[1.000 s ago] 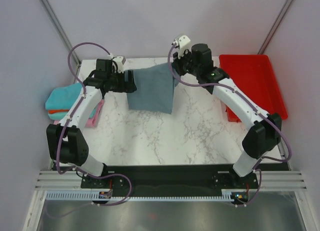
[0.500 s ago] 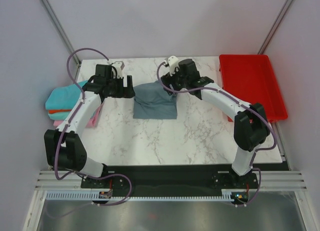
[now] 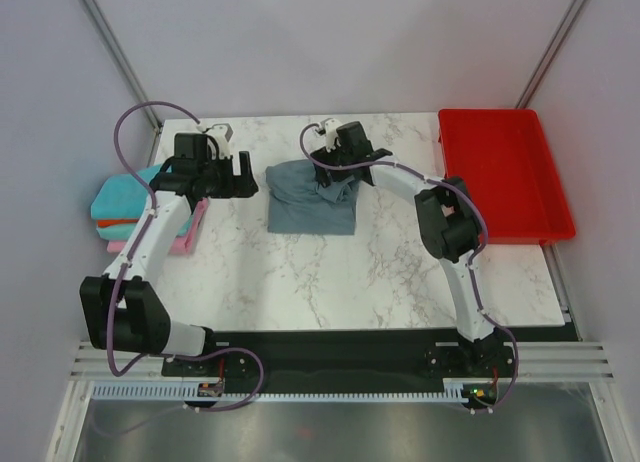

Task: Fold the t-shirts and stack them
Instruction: Flatten the tshirt out

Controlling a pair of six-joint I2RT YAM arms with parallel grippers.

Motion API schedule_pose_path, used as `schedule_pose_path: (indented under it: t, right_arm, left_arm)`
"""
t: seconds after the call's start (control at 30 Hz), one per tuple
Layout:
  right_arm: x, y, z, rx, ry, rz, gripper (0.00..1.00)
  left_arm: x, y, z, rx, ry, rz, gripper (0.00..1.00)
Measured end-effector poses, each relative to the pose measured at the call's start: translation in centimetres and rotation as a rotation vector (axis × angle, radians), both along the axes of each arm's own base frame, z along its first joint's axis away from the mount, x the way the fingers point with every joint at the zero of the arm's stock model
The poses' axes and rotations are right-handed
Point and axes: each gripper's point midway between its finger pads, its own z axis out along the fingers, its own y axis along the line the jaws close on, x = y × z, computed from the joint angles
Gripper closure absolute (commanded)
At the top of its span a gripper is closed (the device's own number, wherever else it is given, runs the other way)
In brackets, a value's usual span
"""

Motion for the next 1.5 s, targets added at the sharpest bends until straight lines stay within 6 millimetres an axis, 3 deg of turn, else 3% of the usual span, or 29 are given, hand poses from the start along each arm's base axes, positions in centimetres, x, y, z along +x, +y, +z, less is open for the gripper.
schedule_pose_path:
  t: [0.1, 0.17, 0.2, 0.3, 0.37, 0.5, 0.57, 0.67, 0.77, 0.87, 0.97, 1.03, 1.1, 1.2, 1.23, 1.27, 1.3, 1.33, 1.37, 1.43, 1.5]
  right_arm:
    - [1.6, -1.1, 0.8, 0.016, -0.022, -0.038, 0.24]
    - [2.3, -1.8, 1.0, 0.024, -0.029, -0.056, 0.44]
    - [2.6, -2.1, 1.0, 0.024, -0.031, -0.061, 0.68]
    - [2.8, -2.7, 0.8, 0.027, -0.022, -0.081, 0.93]
    - [2.8, -2.7, 1.1, 0.02, -0.028, -0.073, 1.0]
    - [1.9, -1.9, 3.4, -0.012, -0.075, -0.013, 1.0]
    - [1.4, -0.8, 6.6, -0.022, -0.129, 0.041, 1.0]
    - [0.3, 1.8, 13.5, 0.006, -0.264, 0.13, 1.0]
    - [-2.4, 4.3, 21.6, 0.065, -0.409, 0.213, 1.0]
    - [-6.2, 5.7, 29.5, 0.155, -0.535, 0.274, 1.0]
    - [-9.3, 4.1, 34.5, 0.199, -0.62, 0.278, 1.0]
    - [-11.1, 1.4, 35.6, 0.193, -0.645, 0.247, 1.0]
    - [-12.6, -1.6, 34.5, 0.162, -0.627, 0.21, 1.0]
    - [-14.3, -6.9, 30.0, 0.084, -0.532, 0.12, 1.0]
    - [-14.6, -8.9, 27.5, 0.054, -0.478, 0.075, 0.92]
    - [-14.8, -10.4, 25.3, 0.025, -0.425, 0.041, 0.76]
    - [-14.9, -12.1, 22.4, 0.002, -0.356, -0.003, 0.55]
    - [-15.2, -13.5, 19.6, -0.029, -0.283, -0.042, 0.24]
    - [-15.5, -14.8, 16.7, -0.065, -0.21, -0.076, 0.13]
    - [-16.2, -16.3, 12.4, -0.135, -0.096, -0.102, 0.1]
    - [-16.2, -16.3, 10.8, -0.16, -0.055, -0.1, 0.1]
  left_arm:
    - [-0.2, 0.5, 0.0, -0.007, 0.0, 0.009, 0.07]
    - [-0.2, 0.4, 0.0, -0.011, 0.003, 0.007, 0.07]
    - [-0.3, 0.4, 0.0, -0.013, 0.004, 0.005, 0.07]
    - [-0.3, 0.2, -0.1, -0.02, 0.008, -0.003, 0.08]
    - [-0.2, 0.2, -0.3, -0.02, 0.014, -0.004, 0.08]
    - [0.1, 0.3, -1.0, -0.015, 0.029, 0.001, 0.07]
    - [0.3, 0.5, -1.3, -0.011, 0.037, 0.015, 0.05]
    - [0.7, 1.4, -1.2, -0.015, 0.041, 0.059, 0.05]
    - [1.2, 2.9, -0.6, -0.039, 0.033, 0.125, 0.06]
    - [1.8, 4.4, 0.0, -0.06, 0.022, 0.184, 0.08]
    - [2.3, 5.1, 0.1, -0.077, 0.022, 0.212, 0.09]
    - [2.4, 4.7, -0.2, -0.098, 0.035, 0.202, 0.09]
    - [2.4, 4.2, -0.5, -0.117, 0.049, 0.19, 0.09]
    - [2.6, 3.3, -1.1, -0.151, 0.076, 0.168, 0.09]
    - [2.8, 3.2, -1.3, -0.159, 0.084, 0.162, 0.09]
    - [2.9, 2.8, -1.6, -0.168, 0.093, 0.152, 0.09]
    - [3.1, 2.6, -1.8, -0.173, 0.101, 0.145, 0.08]
    - [3.3, 2.3, -1.9, -0.18, 0.106, 0.135, 0.08]
    - [3.5, 2.0, -2.0, -0.186, 0.109, 0.124, 0.07]
    - [4.2, 1.1, -2.1, -0.195, 0.116, 0.097, 0.07]
    - [4.9, -0.4, -2.3, -0.197, 0.122, 0.053, 0.08]
